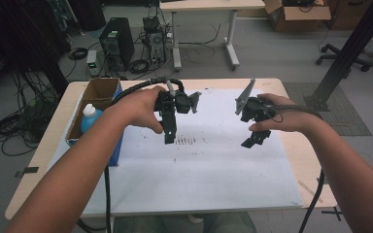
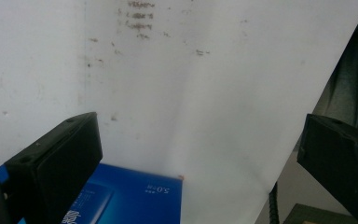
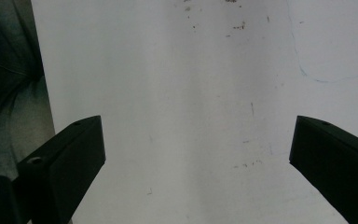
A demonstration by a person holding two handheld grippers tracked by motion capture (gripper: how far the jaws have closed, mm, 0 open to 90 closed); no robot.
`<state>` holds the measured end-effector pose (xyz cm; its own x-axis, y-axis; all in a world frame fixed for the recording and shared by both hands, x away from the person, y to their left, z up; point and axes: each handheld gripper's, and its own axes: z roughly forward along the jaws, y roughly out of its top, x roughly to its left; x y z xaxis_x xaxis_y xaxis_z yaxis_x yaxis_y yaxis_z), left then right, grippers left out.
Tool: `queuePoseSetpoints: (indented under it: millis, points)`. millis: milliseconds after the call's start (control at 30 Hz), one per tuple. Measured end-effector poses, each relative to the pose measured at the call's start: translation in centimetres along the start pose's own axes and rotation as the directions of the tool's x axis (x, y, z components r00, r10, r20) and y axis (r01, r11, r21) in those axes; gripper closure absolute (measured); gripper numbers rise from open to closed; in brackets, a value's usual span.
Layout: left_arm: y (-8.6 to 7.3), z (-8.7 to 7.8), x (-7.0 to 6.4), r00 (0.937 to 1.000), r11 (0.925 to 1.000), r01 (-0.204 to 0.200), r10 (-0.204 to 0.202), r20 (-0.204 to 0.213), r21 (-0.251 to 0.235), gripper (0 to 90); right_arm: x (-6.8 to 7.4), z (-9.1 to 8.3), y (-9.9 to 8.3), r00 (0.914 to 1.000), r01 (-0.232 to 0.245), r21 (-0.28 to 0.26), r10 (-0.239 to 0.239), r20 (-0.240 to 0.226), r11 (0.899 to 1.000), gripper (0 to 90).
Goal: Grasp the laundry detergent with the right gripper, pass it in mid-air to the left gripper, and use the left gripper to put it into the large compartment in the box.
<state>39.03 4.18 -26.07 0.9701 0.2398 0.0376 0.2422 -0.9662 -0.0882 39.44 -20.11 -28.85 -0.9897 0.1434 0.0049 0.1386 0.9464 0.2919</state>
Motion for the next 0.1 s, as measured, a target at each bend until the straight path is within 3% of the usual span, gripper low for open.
queuePoseSetpoints:
  millis: [100]
  points:
    - [-0.02,-0.03,-0.11,1.0000,1.0000,0.001,-0.001,-0.003,0.001,0.2,0.11,0.04,0.12,1.0000,0.002,-0.003,-0.002,0.002,1.000,3.5]
